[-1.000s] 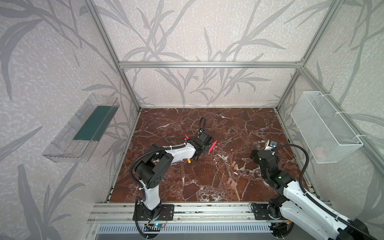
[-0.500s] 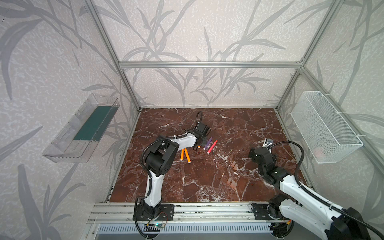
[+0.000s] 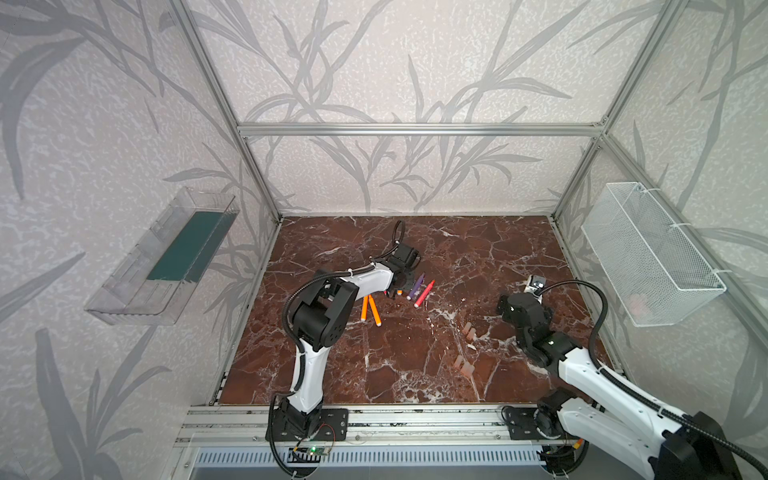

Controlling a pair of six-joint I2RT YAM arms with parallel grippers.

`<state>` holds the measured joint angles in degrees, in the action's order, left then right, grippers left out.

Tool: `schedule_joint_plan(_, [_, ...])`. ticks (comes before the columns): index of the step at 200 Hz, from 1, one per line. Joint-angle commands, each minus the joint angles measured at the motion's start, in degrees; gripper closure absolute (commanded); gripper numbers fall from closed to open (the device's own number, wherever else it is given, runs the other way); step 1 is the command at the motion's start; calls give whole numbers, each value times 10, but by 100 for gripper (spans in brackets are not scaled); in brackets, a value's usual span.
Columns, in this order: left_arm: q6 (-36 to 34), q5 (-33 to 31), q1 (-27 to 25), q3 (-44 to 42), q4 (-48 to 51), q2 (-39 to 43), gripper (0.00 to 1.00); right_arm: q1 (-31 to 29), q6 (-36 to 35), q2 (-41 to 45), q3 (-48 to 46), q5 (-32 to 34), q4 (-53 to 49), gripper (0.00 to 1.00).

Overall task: Insert the pens into the pen caps
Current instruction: 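Lay the capped orange marker on the table beside the other markers with the left gripper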

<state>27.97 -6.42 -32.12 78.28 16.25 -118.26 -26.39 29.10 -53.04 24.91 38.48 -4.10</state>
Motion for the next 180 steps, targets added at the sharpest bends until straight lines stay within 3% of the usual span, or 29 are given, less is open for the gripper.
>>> schedule_joint_plan(1, [-8,3,4,-1,32,9,81,2,6,7,8,11,6,3])
schedule_joint_plan(112, [-31,25,4,-38,33,120,50,3,5,27,-4,5,9,3])
schedule_joint_plan(165, [-48,61,-4,-98,-14,193,48,2,3,28,-4,-1,9,3])
schedule_joint_plan(180, [-42,49,-4,-114,-29,194,56,2,3,34,-8,0,12,3])
